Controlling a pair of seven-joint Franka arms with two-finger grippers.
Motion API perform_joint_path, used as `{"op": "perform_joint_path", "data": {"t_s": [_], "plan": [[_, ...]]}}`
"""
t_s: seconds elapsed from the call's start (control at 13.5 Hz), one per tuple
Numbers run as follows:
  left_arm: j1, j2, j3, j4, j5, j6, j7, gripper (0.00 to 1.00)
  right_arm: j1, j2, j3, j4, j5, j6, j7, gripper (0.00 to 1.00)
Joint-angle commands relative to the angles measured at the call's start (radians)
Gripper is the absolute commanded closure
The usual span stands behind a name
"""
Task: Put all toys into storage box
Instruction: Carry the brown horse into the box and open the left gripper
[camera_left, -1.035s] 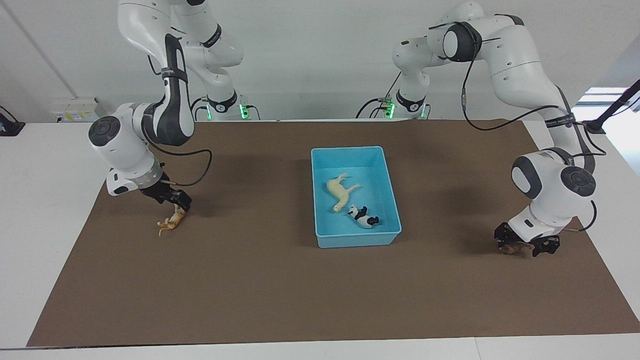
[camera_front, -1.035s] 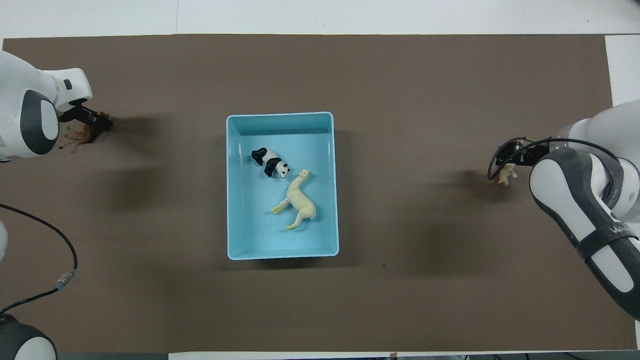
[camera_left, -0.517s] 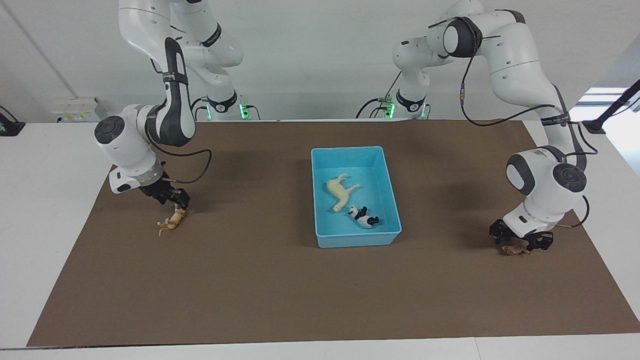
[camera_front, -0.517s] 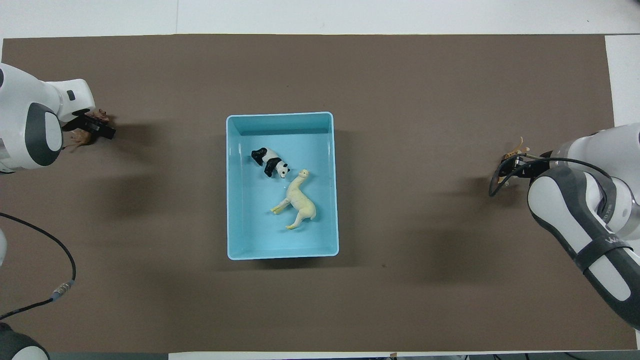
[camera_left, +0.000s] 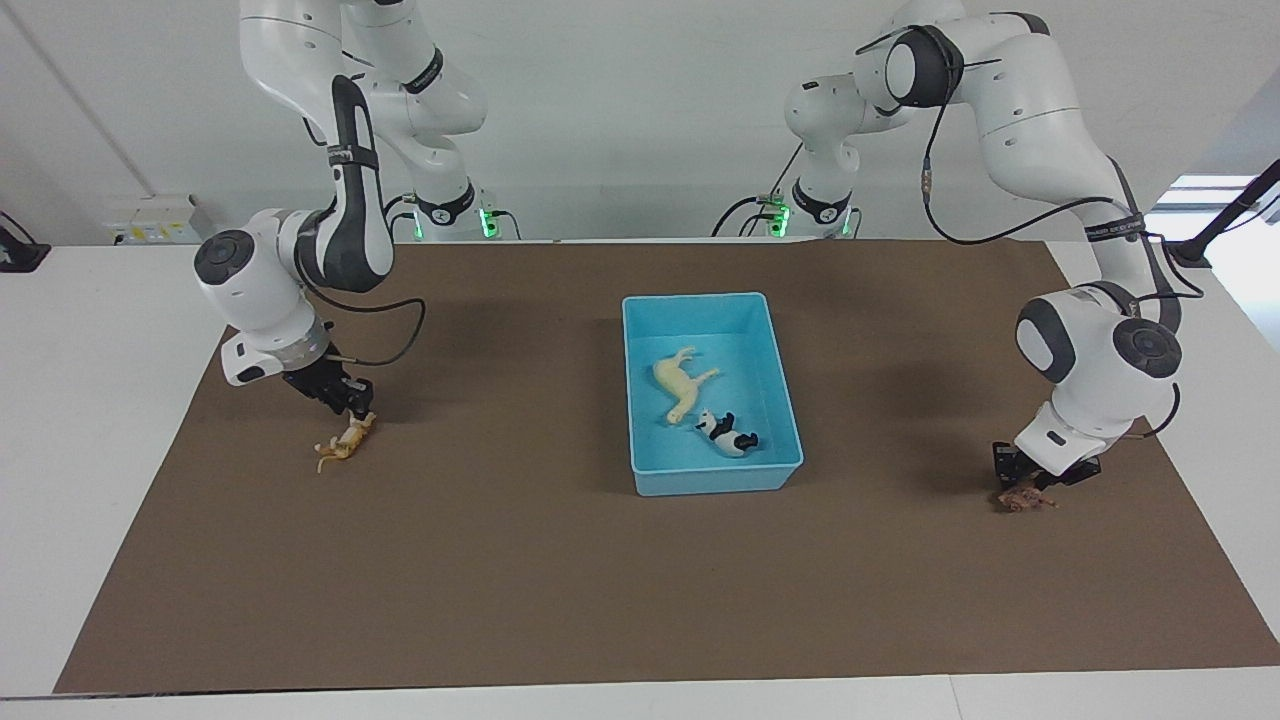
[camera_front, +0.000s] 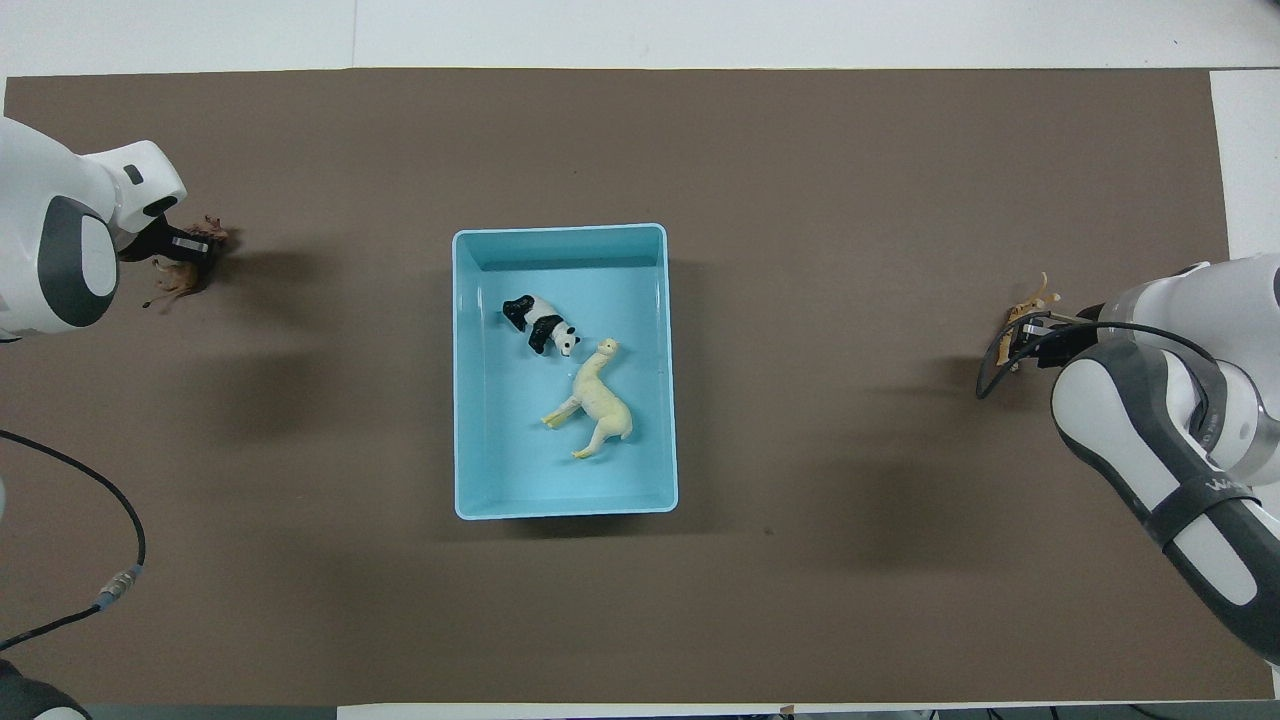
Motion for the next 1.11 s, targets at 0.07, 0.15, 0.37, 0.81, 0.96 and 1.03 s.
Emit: {"op": "perform_joint_path", "data": {"t_s": [0.07,0.15,0.37,0.81,0.96,1.03], "plan": [[-0.036,-0.004,0.002,0.016,-0.078,-0.077,-0.114,1.00,-0.019,-0.010,0.012,-0.014,-0.008,0.022,-0.065,1.00],[-0.047,-0.008,0.001,0.037,-0.092,-0.119,-0.156,1.00,-0.015,-0.005,0.012,-0.003,-0.008,0.019,-0.074,1.00],[-0.116,-0.083,-0.001,0.117,-0.139,-0.329,-0.342,1.00,-0.015,0.009,0.012,0.073,-0.008,-0.056,-0.073,1.00],[-0.420,-0.217,-0.004,0.095,-0.271,-0.382,-0.998,1.00,0.057,0.018,0.028,0.438,-0.006,-0.426,0.048,1.00],[-0.514,-0.254,-0.002,-0.002,-0.273,-0.312,-1.103,1.00,0.111,0.035,0.028,0.555,-0.005,-0.507,0.130,1.00],[-0.550,-0.280,-0.002,-0.074,-0.273,-0.242,-1.131,1.00,0.160,0.053,0.028,0.622,0.000,-0.549,0.191,1.00]]}}
